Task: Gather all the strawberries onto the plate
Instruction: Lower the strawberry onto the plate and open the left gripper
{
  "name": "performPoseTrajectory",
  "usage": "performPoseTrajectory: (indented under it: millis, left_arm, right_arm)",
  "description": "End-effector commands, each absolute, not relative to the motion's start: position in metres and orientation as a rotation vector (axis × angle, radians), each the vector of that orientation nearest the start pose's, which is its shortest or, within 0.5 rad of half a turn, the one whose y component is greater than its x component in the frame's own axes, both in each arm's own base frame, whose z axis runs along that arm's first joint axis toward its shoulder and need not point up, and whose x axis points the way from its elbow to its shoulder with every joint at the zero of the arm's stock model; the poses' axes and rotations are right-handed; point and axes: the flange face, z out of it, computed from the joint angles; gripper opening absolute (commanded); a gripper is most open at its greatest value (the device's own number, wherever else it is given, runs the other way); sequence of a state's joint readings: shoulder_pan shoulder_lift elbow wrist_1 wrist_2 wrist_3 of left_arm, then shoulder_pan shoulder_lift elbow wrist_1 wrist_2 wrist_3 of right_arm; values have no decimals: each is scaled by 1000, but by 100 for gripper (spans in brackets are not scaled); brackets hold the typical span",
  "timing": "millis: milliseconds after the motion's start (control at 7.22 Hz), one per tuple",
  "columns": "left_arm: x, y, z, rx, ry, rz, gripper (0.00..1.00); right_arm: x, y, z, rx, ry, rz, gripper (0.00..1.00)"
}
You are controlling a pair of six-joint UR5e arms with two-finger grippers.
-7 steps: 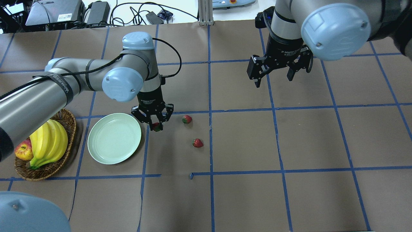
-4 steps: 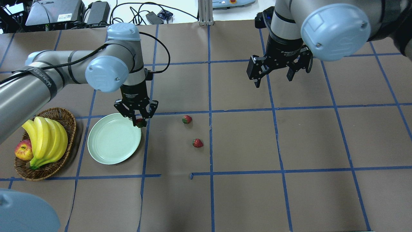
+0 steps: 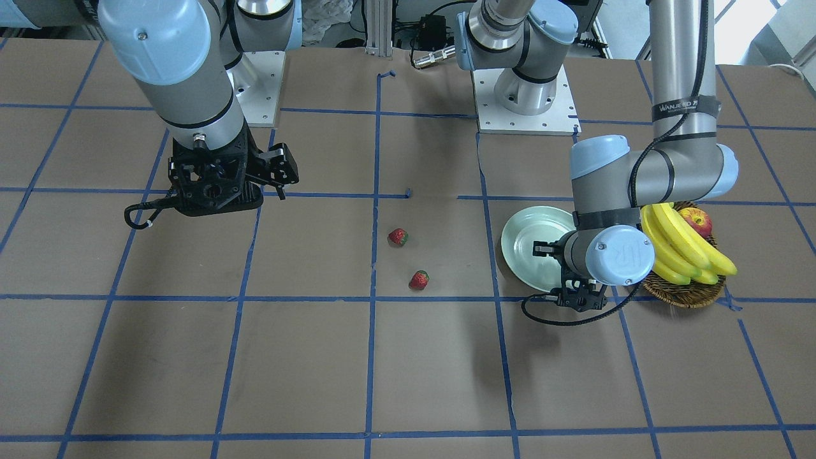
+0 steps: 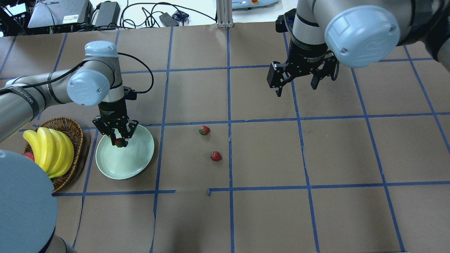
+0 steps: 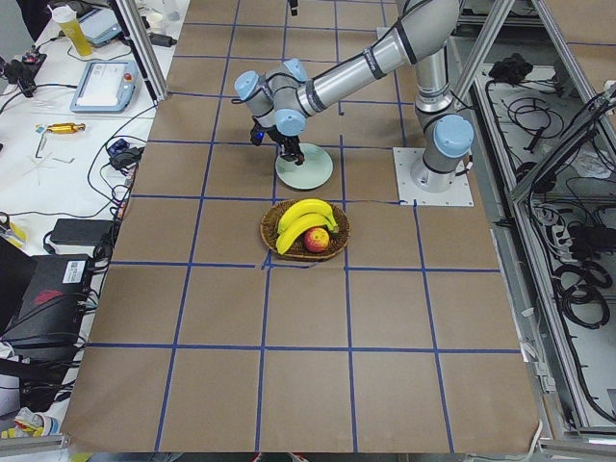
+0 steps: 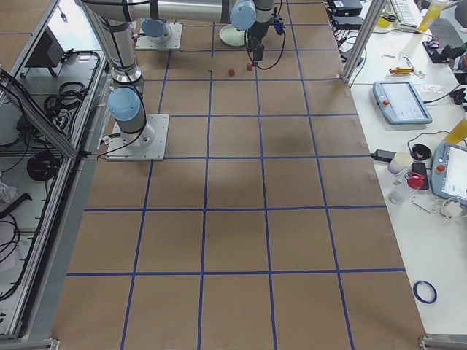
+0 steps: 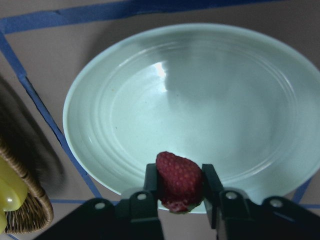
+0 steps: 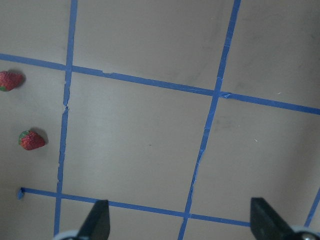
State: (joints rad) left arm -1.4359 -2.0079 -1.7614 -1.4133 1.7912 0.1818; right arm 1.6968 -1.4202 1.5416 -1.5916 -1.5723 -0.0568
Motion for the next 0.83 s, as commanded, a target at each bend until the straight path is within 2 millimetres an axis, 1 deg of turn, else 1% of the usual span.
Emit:
performPoseTrajectory:
  millis: [0, 139, 277, 416, 554, 693]
  left_arm:
    - [-37, -558, 198, 144, 2921, 667, 100]
    - [-50, -569, 221, 136, 2960, 583, 100]
    - [-72, -583, 250, 105, 3088, 474, 100]
    - [-87, -586, 251, 80, 3098, 463, 100]
    - [-107, -587, 254, -1, 3118, 438, 100]
    - [-133, -592, 254, -60, 3188, 345, 100]
  right_arm:
    - [200, -522, 425, -287, 3131, 159, 100]
    - [200, -522, 426, -287, 3131, 157, 100]
    - [200, -522, 426, -289, 3132, 157, 100]
    - [200, -522, 426, -289, 3131, 157, 100]
    - [200, -521, 426, -289, 3131, 154, 100]
    - [200, -521, 426, -289, 3132, 157, 100]
